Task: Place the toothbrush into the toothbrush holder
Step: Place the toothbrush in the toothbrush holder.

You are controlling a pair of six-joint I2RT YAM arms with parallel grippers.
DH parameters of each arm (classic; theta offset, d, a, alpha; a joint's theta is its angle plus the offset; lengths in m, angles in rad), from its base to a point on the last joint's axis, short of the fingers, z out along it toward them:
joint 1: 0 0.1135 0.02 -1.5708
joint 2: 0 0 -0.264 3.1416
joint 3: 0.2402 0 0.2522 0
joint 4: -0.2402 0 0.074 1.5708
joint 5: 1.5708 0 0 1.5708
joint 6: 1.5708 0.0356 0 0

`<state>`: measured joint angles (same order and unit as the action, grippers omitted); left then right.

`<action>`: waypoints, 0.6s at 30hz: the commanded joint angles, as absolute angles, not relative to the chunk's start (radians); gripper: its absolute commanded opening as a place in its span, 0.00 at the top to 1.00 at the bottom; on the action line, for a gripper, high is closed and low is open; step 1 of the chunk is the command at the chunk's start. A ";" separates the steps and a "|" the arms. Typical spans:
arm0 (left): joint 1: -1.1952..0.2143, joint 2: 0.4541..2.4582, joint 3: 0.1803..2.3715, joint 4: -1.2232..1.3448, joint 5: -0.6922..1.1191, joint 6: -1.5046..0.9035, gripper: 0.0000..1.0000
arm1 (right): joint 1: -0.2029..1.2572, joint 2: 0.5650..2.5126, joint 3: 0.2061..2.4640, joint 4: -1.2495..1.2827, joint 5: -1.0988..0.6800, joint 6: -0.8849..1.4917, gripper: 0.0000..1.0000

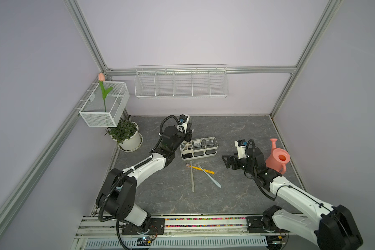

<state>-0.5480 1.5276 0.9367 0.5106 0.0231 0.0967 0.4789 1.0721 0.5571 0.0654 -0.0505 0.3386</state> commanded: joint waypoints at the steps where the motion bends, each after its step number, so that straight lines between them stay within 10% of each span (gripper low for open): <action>1: -0.543 1.497 0.911 0.555 0.011 0.132 1.00 | 0.468 1.086 0.554 0.058 -0.072 0.346 0.11; 18: -0.519 1.504 0.832 0.627 -0.003 0.119 1.00 | 0.459 1.129 0.592 0.038 -0.088 0.366 0.11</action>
<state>-0.5274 1.5127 0.8459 0.5674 0.0036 0.1211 0.4652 1.1244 0.5709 0.0608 -0.0761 0.3561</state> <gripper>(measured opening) 0.073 0.886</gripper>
